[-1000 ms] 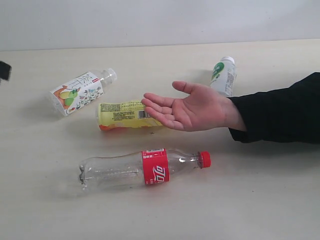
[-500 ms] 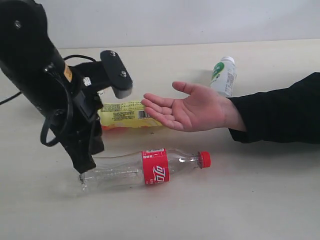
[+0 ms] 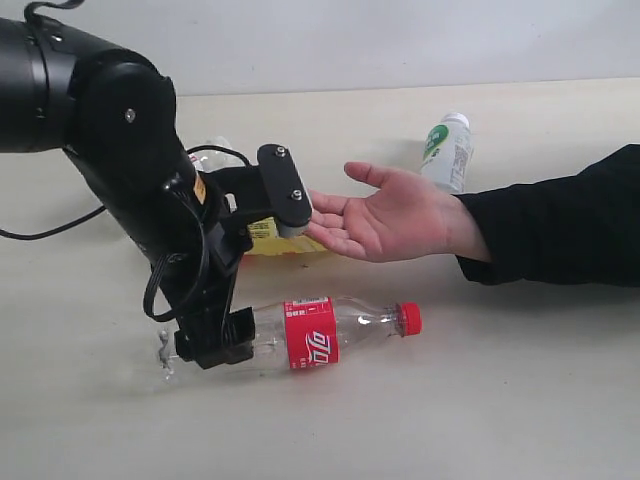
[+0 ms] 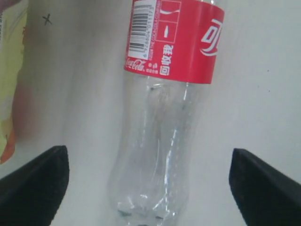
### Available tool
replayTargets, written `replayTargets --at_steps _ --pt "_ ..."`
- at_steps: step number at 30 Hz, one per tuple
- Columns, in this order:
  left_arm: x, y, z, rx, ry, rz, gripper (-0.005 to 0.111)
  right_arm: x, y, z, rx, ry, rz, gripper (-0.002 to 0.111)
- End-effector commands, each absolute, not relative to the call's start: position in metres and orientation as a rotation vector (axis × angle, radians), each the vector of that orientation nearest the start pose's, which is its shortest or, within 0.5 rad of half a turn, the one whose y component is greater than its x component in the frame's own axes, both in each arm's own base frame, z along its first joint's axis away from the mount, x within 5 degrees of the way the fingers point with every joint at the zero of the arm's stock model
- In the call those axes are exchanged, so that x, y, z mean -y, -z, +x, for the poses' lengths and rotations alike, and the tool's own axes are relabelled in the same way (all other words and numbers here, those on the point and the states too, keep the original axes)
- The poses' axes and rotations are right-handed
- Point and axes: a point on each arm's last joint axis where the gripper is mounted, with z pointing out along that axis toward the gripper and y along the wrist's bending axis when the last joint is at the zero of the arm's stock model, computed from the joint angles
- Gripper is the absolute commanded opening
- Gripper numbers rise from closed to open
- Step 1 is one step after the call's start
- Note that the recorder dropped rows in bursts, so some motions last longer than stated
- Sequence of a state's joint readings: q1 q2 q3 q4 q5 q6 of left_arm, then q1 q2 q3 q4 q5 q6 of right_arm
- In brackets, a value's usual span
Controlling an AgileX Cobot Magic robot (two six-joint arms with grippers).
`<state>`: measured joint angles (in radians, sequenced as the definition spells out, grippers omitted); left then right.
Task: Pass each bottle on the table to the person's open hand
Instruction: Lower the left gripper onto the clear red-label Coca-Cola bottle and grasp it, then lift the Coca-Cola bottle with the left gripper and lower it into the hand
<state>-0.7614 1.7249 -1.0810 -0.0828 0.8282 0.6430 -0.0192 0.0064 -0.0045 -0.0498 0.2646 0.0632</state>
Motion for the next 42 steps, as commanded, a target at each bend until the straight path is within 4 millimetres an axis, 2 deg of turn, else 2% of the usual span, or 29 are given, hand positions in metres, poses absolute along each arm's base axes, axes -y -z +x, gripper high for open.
replayTargets --at_steps 1,13,19,25,27,29,30,32,33,35,42 --pt "0.234 -0.183 0.232 -2.309 0.146 1.851 0.088 0.003 -0.190 0.055 -1.741 0.018 0.044 0.000" --pt "0.240 -0.157 0.239 -2.315 0.140 1.868 0.088 0.003 -0.190 0.055 -1.741 0.018 0.044 0.000" --pt "0.242 -0.137 0.240 -2.358 0.137 1.894 0.088 0.003 -0.190 0.055 -1.741 0.018 0.044 0.000" --pt "0.243 -0.129 0.242 -2.361 0.134 1.894 0.087 0.003 -0.190 0.055 -1.736 0.018 0.043 0.000" --pt "0.243 -0.127 0.242 -2.365 0.133 1.896 0.079 0.003 -0.190 0.055 -1.736 0.018 0.043 0.000" --pt "0.243 -0.127 0.242 -2.365 0.133 1.896 0.064 0.003 -0.190 0.055 -1.736 0.018 0.043 0.000" --pt "0.243 -0.127 0.242 -2.368 0.133 1.899 0.051 0.003 -0.190 0.055 -1.736 0.018 0.043 0.000" --pt "0.243 -0.127 0.242 -2.372 0.134 1.903 0.033 0.003 -0.190 0.055 -1.736 0.018 0.043 0.000" --pt "0.242 -0.127 0.241 -2.382 0.134 1.911 0.019 0.003 -0.190 0.055 -1.736 0.018 0.043 0.000" --pt "0.240 -0.127 0.239 -2.404 0.135 1.932 0.000 0.003 -0.190 0.055 -1.736 0.018 0.043 0.000" --pt "0.230 -0.128 0.225 -2.529 0.142 2.063 0.003 0.003 -0.190 0.055 -1.736 0.018 0.043 0.000"
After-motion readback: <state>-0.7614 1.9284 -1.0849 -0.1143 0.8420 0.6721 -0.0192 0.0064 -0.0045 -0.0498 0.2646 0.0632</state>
